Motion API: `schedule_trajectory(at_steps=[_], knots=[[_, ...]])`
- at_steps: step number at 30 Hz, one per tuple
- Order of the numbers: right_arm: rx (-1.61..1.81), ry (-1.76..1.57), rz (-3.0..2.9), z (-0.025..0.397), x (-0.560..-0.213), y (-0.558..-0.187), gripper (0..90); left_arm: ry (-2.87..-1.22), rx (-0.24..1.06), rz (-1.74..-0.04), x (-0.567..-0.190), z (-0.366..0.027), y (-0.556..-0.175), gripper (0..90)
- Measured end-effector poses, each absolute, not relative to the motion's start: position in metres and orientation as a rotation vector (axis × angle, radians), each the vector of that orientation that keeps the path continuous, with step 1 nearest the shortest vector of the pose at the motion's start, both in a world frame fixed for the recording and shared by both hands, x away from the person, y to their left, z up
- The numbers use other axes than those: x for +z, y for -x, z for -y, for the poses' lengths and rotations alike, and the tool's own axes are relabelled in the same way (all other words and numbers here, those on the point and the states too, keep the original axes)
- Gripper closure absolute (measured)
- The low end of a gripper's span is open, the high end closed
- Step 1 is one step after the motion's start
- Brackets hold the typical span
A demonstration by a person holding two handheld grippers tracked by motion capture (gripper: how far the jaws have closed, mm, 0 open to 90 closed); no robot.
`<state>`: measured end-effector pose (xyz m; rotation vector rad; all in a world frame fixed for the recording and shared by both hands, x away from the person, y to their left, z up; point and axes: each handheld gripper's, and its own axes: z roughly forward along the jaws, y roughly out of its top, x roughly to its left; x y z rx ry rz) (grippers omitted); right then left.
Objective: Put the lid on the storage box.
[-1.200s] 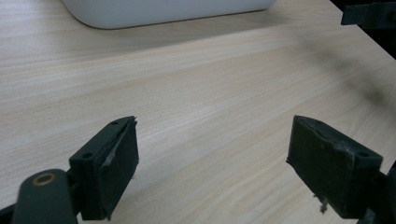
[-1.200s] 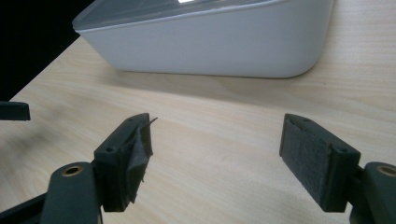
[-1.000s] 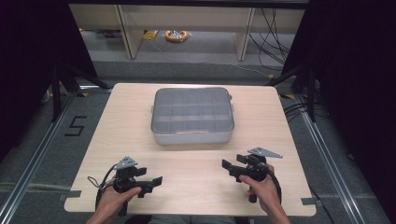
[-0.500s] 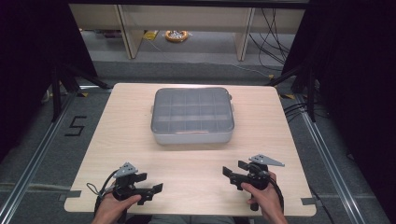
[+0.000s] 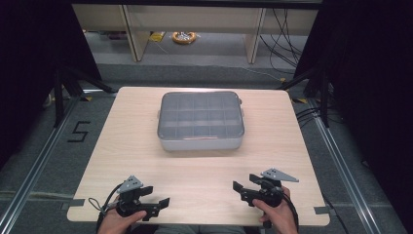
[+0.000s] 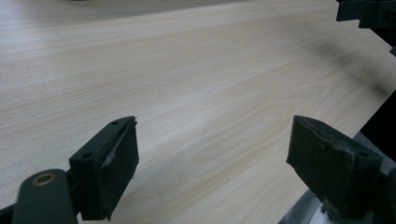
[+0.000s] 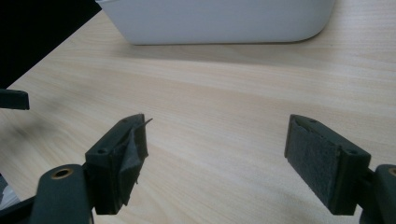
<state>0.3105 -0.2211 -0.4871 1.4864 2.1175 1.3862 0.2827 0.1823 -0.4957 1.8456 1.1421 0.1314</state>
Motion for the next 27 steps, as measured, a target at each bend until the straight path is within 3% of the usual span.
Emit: schedule_trajectory(at_steps=[27], knots=[[1.356, -1.471, -2.15, 0.218, -0.497, -0.272, 21.9, -1.849, 0.125, -1.129, -0.497, -0.186, -0.257, 15.5]])
